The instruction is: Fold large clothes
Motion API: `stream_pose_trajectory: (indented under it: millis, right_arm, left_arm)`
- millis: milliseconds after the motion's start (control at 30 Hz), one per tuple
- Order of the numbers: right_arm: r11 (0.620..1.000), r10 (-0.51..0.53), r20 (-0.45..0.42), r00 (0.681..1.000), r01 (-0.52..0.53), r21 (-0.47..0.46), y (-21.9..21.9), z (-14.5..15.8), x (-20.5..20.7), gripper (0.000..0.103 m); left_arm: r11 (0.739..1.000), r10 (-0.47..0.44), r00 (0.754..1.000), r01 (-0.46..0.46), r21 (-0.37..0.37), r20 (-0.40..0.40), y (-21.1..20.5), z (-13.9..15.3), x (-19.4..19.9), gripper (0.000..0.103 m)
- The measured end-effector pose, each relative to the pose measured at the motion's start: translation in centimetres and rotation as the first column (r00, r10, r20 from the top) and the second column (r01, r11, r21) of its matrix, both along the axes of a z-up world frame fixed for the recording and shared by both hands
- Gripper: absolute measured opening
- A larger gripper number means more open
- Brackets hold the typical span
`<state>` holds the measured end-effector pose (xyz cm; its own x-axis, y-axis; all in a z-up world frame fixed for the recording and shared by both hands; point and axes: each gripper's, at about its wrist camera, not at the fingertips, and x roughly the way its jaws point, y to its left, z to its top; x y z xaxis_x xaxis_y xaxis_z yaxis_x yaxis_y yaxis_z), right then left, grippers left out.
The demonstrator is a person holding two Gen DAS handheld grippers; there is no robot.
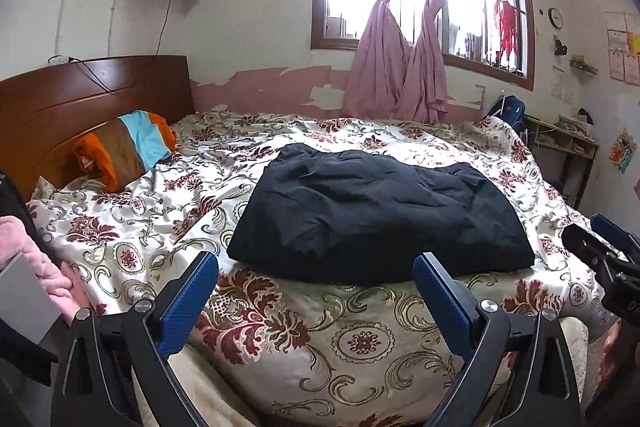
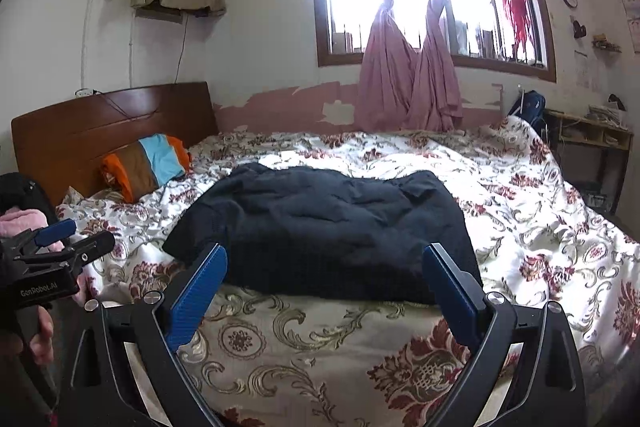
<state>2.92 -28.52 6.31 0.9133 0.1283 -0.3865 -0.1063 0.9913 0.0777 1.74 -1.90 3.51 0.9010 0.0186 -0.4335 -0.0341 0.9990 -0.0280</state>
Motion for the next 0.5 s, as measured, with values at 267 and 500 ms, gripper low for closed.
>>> stream_pose_trajectory:
  millis: [267,500]
  right_arm:
    - [1.0,-0.011,-0.044,0.999,0.011,-0.005,-0.1,-1.1,0.4,0.096]
    - [1.0,-0.012,-0.054,0.998,0.012,-0.008,0.0,-1.3,0.4,0.096]
  left_arm:
    - [1.0,0.0,0.999,0.0,0.008,-0.038,0.0,-1.1,0.4,0.098]
    - [1.0,-0.002,0.999,0.002,0.011,-0.048,-0.1,-1.4,0.6,0.098]
